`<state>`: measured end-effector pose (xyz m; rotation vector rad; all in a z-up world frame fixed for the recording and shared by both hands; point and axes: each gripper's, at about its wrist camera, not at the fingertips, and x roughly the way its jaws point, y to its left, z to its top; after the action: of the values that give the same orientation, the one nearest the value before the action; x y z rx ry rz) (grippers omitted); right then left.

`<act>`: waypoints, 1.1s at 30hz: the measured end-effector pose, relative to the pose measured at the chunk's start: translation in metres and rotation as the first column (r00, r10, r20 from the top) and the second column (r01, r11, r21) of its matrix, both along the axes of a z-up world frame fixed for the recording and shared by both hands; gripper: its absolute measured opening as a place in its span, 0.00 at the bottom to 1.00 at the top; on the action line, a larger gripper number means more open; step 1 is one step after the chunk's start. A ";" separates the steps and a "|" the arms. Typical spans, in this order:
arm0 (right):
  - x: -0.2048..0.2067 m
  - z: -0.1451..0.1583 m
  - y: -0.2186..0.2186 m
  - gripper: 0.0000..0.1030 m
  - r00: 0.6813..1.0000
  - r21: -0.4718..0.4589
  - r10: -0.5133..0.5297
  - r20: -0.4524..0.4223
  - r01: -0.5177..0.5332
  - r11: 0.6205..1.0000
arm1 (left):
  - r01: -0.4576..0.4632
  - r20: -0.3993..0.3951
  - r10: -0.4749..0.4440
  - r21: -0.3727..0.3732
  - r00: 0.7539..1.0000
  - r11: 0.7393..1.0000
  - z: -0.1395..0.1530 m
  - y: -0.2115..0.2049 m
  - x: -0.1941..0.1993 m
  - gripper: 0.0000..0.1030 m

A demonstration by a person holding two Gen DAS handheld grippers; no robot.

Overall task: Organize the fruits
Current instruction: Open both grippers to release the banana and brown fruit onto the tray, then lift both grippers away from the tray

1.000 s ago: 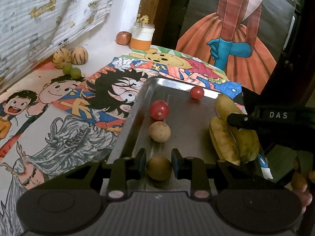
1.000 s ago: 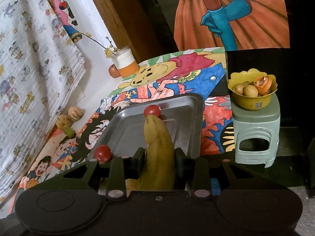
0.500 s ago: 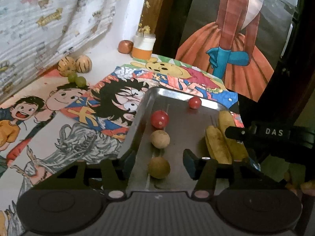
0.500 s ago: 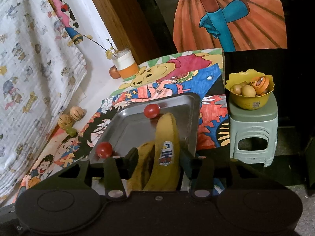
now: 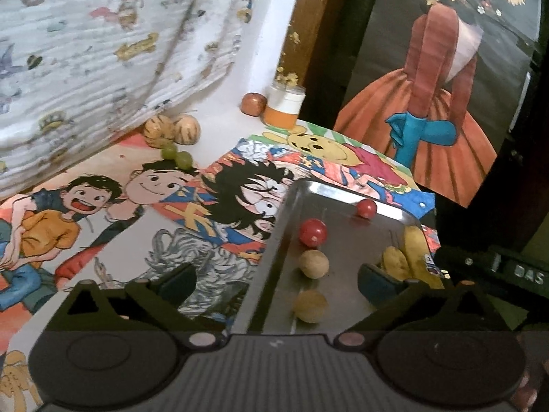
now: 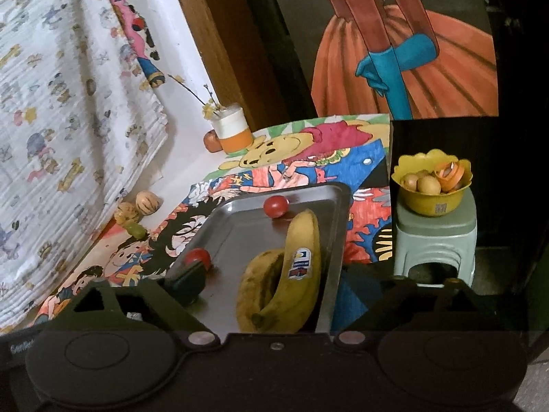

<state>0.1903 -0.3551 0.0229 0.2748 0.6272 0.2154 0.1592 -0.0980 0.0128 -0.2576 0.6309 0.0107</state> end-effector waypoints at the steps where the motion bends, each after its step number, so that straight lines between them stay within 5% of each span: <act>1: -0.003 0.001 0.001 0.96 1.000 -0.005 0.001 0.006 -0.001 1.000 | -0.007 -0.003 0.007 0.001 1.000 1.000 0.000 0.002 -0.001 1.00; 11: -0.039 0.008 0.019 0.99 1.000 -0.089 0.026 0.016 -0.024 0.996 | -0.049 -0.008 0.049 0.026 0.999 0.998 0.003 0.021 -0.018 1.00; 17: -0.058 0.004 0.030 0.99 0.998 -0.160 0.020 -0.057 -0.029 0.987 | -0.034 -0.022 0.035 0.058 0.999 0.998 0.002 0.031 -0.031 1.00; 33: -0.100 -0.009 0.070 0.99 0.974 -0.156 0.087 -0.211 -0.121 0.980 | -0.017 -0.078 0.027 0.134 0.997 0.991 -0.004 0.058 -0.067 1.00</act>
<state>0.0904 -0.2848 0.0137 0.1010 0.8587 0.2355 0.0926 -0.0397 0.0085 -0.1352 0.7038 0.0845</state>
